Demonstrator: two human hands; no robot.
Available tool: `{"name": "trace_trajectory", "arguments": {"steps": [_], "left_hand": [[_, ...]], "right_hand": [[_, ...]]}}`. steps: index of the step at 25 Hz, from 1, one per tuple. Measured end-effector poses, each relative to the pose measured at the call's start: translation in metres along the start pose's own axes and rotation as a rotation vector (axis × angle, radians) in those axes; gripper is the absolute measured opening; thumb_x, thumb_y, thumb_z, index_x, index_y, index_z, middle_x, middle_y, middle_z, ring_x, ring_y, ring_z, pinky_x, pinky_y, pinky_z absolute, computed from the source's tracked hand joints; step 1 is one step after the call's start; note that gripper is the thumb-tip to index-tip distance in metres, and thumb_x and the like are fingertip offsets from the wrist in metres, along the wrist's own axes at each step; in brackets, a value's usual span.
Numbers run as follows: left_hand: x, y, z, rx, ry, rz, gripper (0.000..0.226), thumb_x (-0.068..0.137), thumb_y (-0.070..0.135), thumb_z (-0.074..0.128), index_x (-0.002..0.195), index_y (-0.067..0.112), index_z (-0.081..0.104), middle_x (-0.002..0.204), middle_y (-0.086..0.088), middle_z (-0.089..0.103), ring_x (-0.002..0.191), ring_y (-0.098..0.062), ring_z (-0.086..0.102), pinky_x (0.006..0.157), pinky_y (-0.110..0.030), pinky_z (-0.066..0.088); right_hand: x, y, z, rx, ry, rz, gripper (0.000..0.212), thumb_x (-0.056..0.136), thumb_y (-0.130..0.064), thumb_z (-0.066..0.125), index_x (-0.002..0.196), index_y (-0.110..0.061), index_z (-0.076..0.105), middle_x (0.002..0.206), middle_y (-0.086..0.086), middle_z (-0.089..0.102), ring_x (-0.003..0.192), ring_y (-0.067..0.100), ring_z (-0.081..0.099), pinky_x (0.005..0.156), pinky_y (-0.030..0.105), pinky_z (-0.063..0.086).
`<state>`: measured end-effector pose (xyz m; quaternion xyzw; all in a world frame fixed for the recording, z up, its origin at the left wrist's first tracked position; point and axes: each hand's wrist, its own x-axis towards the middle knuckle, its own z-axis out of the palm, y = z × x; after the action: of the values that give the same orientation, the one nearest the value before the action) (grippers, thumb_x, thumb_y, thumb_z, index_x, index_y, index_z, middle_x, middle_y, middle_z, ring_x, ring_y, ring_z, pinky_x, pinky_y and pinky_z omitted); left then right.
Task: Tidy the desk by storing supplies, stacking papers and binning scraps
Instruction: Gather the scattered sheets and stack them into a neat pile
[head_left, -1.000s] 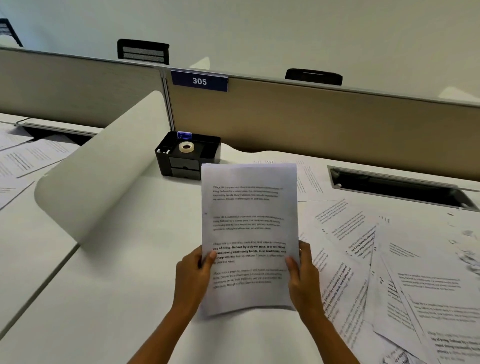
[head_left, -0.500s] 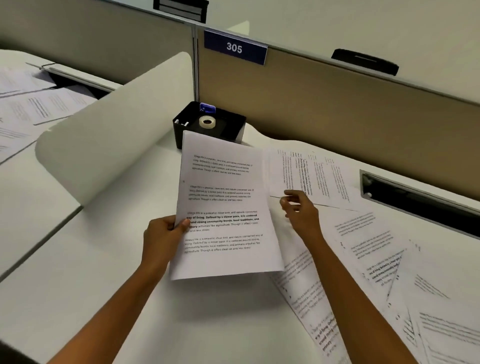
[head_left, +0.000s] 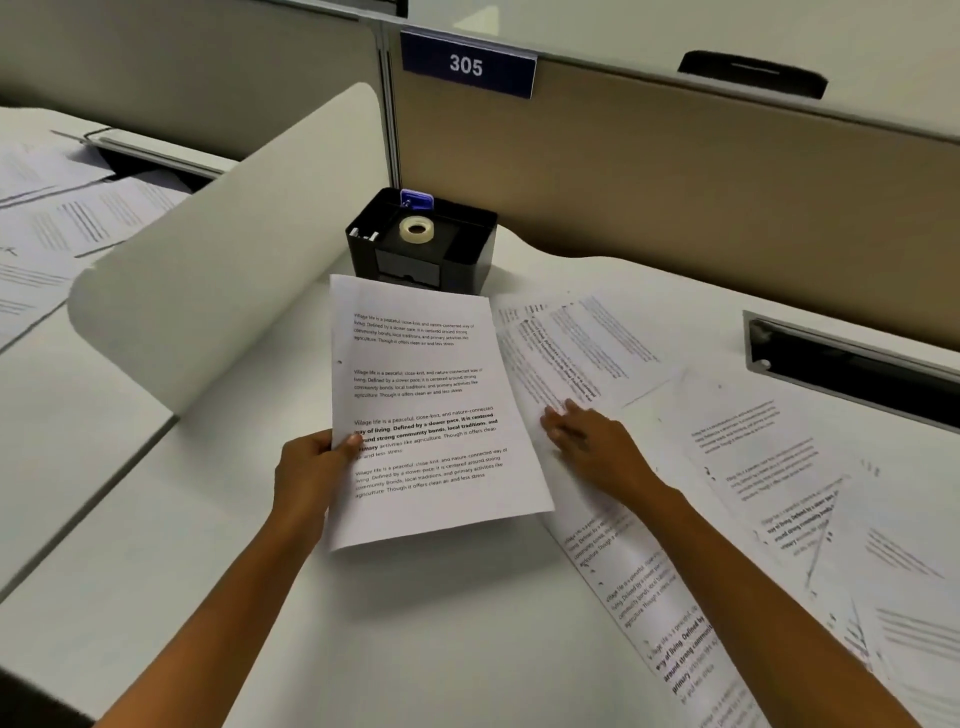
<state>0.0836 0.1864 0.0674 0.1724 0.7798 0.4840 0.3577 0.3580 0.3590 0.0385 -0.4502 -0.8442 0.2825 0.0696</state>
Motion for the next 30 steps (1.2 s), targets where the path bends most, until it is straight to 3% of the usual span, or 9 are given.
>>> {"name": "trace_trajectory", "arguments": {"steps": [6, 9, 11, 13, 17, 23, 26, 28, 30], "left_hand": [[-0.007, 0.001, 0.005, 0.039, -0.073, 0.0, 0.008, 0.089, 0.021, 0.06, 0.085, 0.016, 0.066, 0.083, -0.002, 0.069, 0.077, -0.027, 0.065, 0.077, -0.038, 0.051], [-0.005, 0.003, 0.014, 0.089, -0.14, 0.028, 0.011, 0.089, 0.023, 0.06, 0.093, 0.014, 0.066, 0.085, -0.003, 0.07, 0.075, -0.024, 0.066, 0.068, -0.033, 0.051], [-0.003, 0.007, 0.027, 0.14, -0.186, 0.079, 0.012, 0.09, 0.024, 0.059, 0.094, 0.014, 0.065, 0.09, -0.004, 0.07, 0.073, -0.022, 0.066, 0.062, -0.028, 0.049], [0.003, 0.016, 0.041, 0.189, -0.214, 0.141, 0.013, 0.091, 0.025, 0.057, 0.094, 0.015, 0.065, 0.093, -0.004, 0.069, 0.073, -0.019, 0.065, 0.06, -0.026, 0.048], [0.033, 0.043, 0.068, 0.342, -0.272, 0.239, 0.023, 0.091, 0.025, 0.056, 0.105, 0.01, 0.066, 0.101, -0.01, 0.07, 0.08, -0.022, 0.064, 0.067, -0.027, 0.048], [0.069, 0.06, 0.106, 0.787, -0.303, 0.421, 0.056, 0.091, 0.036, 0.054, 0.134, 0.002, 0.043, 0.144, -0.015, 0.034, 0.13, -0.029, 0.038, 0.105, -0.034, 0.034], [0.077, 0.07, 0.108, 0.901, -0.329, 0.428, 0.059, 0.091, 0.042, 0.052, 0.133, 0.004, 0.038, 0.139, -0.016, 0.041, 0.122, -0.031, 0.046, 0.095, -0.036, 0.042], [0.073, 0.075, 0.106, 0.872, -0.373, 0.402, 0.057, 0.089, 0.043, 0.054, 0.129, 0.005, 0.038, 0.133, -0.015, 0.048, 0.11, -0.031, 0.055, 0.08, -0.032, 0.047], [0.065, 0.069, 0.102, 0.812, -0.418, 0.369, 0.057, 0.088, 0.043, 0.055, 0.128, 0.008, 0.036, 0.131, -0.012, 0.051, 0.103, -0.03, 0.06, 0.072, -0.029, 0.049]], "right_hand": [[-0.073, -0.013, 0.001, 0.15, -0.064, -0.013, 0.05, 0.086, -0.057, 0.045, 0.119, -0.024, 0.063, 0.118, 0.011, 0.064, 0.129, 0.021, 0.044, 0.093, 0.015, 0.036], [-0.078, -0.026, 0.005, 0.393, 0.187, 0.069, 0.025, 0.093, -0.036, 0.047, 0.102, -0.028, 0.069, 0.087, 0.015, 0.073, 0.089, 0.023, 0.068, 0.078, 0.002, 0.042], [-0.069, -0.035, 0.014, 0.452, 0.461, 0.186, 0.019, 0.095, -0.027, 0.048, 0.105, -0.025, 0.064, 0.095, 0.001, 0.069, 0.087, 0.008, 0.065, 0.076, 0.01, 0.045], [-0.052, -0.041, 0.02, 0.448, 0.593, 0.378, 0.03, 0.094, -0.027, 0.05, 0.122, -0.015, 0.054, 0.122, 0.006, 0.057, 0.113, 0.017, 0.054, 0.091, 0.024, 0.044], [-0.017, -0.05, 0.018, 0.415, 0.49, 0.649, 0.066, 0.088, -0.026, 0.059, 0.14, -0.001, 0.027, 0.141, 0.018, 0.032, 0.129, 0.031, 0.033, 0.101, 0.037, 0.038], [0.019, -0.057, 0.008, 0.642, 0.544, 0.829, 0.052, 0.078, -0.003, 0.059, 0.124, 0.005, 0.036, 0.125, 0.023, 0.04, 0.111, 0.035, 0.048, 0.085, 0.037, 0.048], [0.027, -0.048, 0.003, 0.778, 0.588, 0.848, 0.031, 0.075, -0.003, 0.059, 0.101, -0.001, 0.043, 0.104, 0.019, 0.055, 0.086, 0.031, 0.059, 0.063, 0.032, 0.052], [0.028, -0.041, 0.0, 0.823, 0.566, 0.859, 0.025, 0.074, -0.006, 0.059, 0.095, 0.001, 0.047, 0.091, 0.016, 0.057, 0.07, 0.025, 0.055, 0.047, 0.022, 0.039], [0.028, -0.039, 0.001, 0.834, 0.519, 0.861, 0.033, 0.075, -0.012, 0.061, 0.103, 0.005, 0.052, 0.095, 0.015, 0.06, 0.077, 0.027, 0.058, 0.052, 0.024, 0.042]]}}
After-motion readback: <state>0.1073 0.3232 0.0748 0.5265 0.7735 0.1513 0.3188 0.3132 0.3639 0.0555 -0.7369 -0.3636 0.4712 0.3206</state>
